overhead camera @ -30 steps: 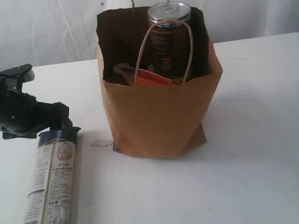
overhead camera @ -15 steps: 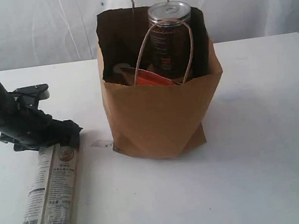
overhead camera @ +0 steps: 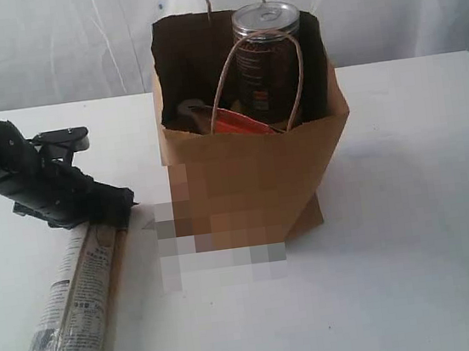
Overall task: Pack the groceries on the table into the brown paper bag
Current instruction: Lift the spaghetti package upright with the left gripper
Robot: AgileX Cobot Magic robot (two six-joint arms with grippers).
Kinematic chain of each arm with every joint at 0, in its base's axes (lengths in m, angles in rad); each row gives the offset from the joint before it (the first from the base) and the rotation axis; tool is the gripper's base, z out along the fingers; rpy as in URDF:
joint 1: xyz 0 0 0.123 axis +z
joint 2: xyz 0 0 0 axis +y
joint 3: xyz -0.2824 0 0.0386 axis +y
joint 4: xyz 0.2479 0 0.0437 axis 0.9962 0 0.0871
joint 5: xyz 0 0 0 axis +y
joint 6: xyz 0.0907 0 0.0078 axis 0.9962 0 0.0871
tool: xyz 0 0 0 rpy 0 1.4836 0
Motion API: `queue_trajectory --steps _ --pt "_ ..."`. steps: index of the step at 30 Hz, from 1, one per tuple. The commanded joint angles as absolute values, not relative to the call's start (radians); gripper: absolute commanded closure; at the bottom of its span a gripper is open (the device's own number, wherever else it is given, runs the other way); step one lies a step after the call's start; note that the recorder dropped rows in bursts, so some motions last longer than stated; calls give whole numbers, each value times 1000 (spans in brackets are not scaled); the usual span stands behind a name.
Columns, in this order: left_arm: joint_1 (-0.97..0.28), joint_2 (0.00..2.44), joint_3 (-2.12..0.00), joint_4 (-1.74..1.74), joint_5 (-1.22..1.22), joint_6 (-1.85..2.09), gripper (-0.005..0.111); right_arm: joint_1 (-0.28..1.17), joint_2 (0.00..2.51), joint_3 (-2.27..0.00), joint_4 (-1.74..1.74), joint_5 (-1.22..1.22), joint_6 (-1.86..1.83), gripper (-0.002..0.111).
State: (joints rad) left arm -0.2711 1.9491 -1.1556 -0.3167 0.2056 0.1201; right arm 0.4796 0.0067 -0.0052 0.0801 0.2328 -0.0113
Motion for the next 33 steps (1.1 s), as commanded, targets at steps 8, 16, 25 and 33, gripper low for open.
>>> queue_trajectory --steps 8,16,25,33 --pt "-281 1695 -1350 -148 500 132 107 474 0 0 72 230 -24 77" --pt "-281 1501 -1431 -118 591 132 107 474 0 0 72 230 -24 77" --pt "-281 1333 -1539 -114 649 128 107 474 0 0 72 230 -24 77" --pt "-281 1217 -1608 -251 479 128 107 474 0 0 72 230 -24 77"
